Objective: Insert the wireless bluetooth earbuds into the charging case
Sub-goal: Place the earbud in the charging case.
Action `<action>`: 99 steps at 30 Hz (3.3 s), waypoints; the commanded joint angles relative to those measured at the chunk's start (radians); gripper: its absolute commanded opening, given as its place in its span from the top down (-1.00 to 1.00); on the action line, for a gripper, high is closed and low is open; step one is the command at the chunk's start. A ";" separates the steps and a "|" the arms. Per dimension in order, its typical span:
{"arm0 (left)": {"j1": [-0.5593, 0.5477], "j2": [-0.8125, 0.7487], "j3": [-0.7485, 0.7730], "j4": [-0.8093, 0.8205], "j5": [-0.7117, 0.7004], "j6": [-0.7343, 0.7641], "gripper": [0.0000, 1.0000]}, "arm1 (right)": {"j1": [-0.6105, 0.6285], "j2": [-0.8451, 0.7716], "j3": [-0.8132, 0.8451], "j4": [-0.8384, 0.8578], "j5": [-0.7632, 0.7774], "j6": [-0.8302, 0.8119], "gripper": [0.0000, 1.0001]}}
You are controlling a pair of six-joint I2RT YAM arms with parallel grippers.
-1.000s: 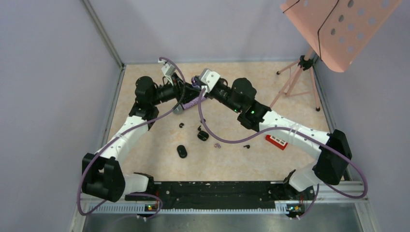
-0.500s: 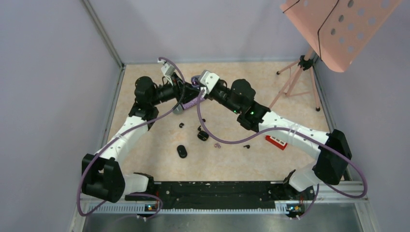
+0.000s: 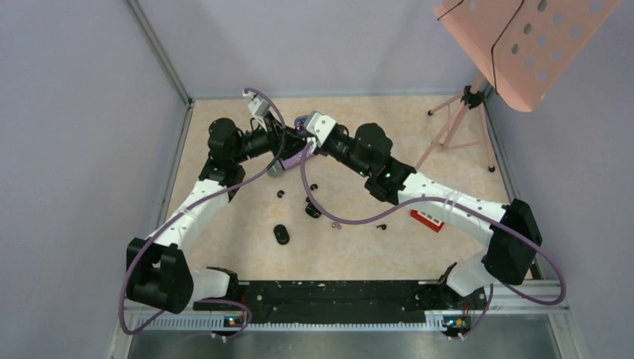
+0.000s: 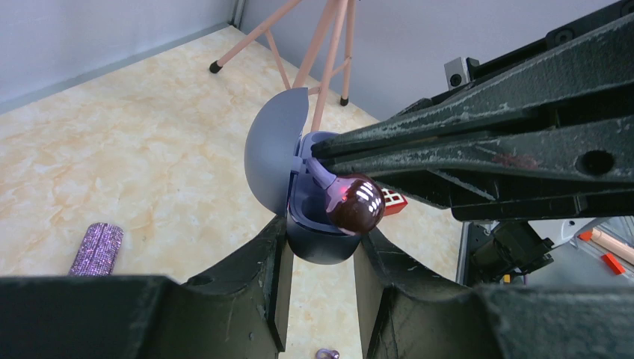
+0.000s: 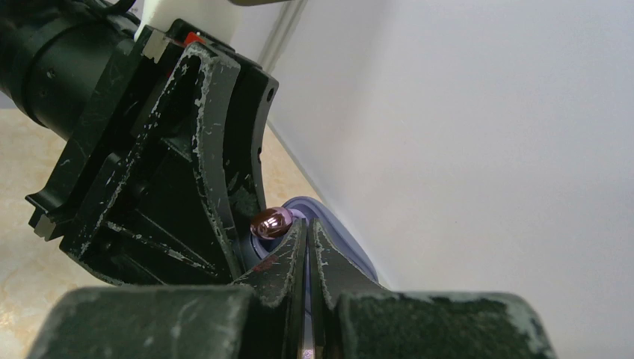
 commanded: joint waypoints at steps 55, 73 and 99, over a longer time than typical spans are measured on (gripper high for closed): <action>0.003 0.004 0.058 0.052 0.019 -0.032 1.00 | 0.002 0.006 -0.003 0.051 0.013 -0.047 0.84; 0.012 0.018 0.070 0.054 0.015 -0.037 1.00 | -0.005 -0.026 -0.024 0.020 0.006 -0.058 0.83; 0.032 0.033 0.050 0.071 0.026 0.023 1.00 | -0.150 -0.137 0.063 -0.355 -0.205 0.120 0.30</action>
